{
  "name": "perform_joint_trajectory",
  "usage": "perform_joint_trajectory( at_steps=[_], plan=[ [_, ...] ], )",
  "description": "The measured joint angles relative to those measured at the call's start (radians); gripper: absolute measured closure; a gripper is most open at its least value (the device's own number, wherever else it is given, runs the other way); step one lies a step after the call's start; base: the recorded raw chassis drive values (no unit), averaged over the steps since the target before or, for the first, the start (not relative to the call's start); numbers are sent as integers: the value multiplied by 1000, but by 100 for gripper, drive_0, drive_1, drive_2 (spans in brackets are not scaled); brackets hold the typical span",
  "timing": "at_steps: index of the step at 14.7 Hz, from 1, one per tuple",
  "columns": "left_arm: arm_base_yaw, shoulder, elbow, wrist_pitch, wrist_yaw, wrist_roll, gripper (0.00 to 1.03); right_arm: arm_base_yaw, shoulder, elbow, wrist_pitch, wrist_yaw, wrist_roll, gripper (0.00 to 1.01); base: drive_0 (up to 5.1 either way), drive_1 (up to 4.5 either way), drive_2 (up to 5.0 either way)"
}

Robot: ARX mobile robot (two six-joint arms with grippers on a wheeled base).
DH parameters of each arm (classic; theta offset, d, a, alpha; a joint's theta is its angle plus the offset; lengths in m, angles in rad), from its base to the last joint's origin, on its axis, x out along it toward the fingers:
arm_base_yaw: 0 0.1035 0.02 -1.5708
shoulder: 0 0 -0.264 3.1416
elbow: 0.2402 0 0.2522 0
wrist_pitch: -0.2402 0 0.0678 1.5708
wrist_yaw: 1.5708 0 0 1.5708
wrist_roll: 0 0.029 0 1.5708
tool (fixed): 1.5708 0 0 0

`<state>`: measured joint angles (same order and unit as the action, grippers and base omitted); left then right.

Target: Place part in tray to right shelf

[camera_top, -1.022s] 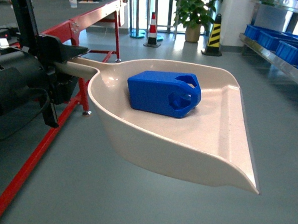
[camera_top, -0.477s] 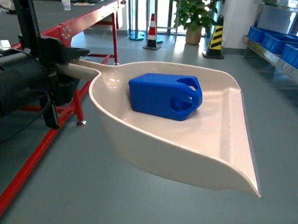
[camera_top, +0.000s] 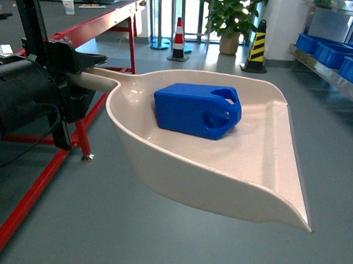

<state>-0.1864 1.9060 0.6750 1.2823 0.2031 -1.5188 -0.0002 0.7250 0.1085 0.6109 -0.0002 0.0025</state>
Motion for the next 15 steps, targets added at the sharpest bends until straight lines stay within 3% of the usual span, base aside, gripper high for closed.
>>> perform_joint_trajectory(
  at_steps=[15],
  plan=[
    [-1,0,0,-6,3,0,90,0,0,0,2,-1,0,3,0,432,-432]
  ],
)
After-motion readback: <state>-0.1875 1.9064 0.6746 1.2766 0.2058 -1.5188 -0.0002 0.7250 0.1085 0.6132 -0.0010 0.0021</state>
